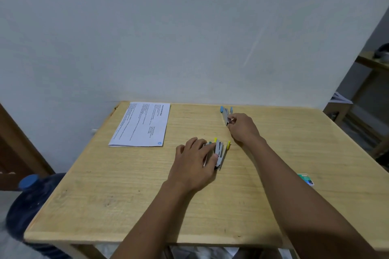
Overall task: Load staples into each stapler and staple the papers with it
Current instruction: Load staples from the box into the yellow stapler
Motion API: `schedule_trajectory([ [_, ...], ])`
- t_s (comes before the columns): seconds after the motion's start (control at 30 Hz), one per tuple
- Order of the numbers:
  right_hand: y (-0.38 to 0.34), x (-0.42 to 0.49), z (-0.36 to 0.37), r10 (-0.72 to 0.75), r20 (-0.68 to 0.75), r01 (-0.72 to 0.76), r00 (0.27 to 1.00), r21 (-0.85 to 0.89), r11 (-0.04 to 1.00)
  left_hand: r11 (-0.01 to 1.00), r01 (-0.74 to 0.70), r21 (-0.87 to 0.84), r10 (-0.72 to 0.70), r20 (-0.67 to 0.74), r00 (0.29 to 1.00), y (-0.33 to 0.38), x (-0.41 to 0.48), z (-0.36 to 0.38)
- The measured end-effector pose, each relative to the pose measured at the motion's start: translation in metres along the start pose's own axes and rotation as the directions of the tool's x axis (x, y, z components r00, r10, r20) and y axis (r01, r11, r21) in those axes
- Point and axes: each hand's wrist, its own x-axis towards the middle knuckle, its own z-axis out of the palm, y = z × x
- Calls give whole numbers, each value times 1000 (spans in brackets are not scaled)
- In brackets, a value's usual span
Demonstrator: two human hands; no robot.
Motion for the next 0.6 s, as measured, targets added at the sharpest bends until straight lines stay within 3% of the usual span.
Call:
schedule_trajectory([
  [0.13,0,2,-3,11,15,-11,1000,-17,1000,1000,0,-8,0,4,1000,-1,1,1],
  [0.33,-4,-57,-24,57,-124,-33,991,184,982,1000,-15,-11,15,-18,1000,-2,3,2],
  [0.47,-8,-95,-20,136,43,-138,990,50,989,1000,-13,5,13,-29,999,-4,4,5],
  [0.6,-16,-99,-8,152,43,-148,988,-67,987,1000,-16,6,16,-35,999,-5,3,6],
])
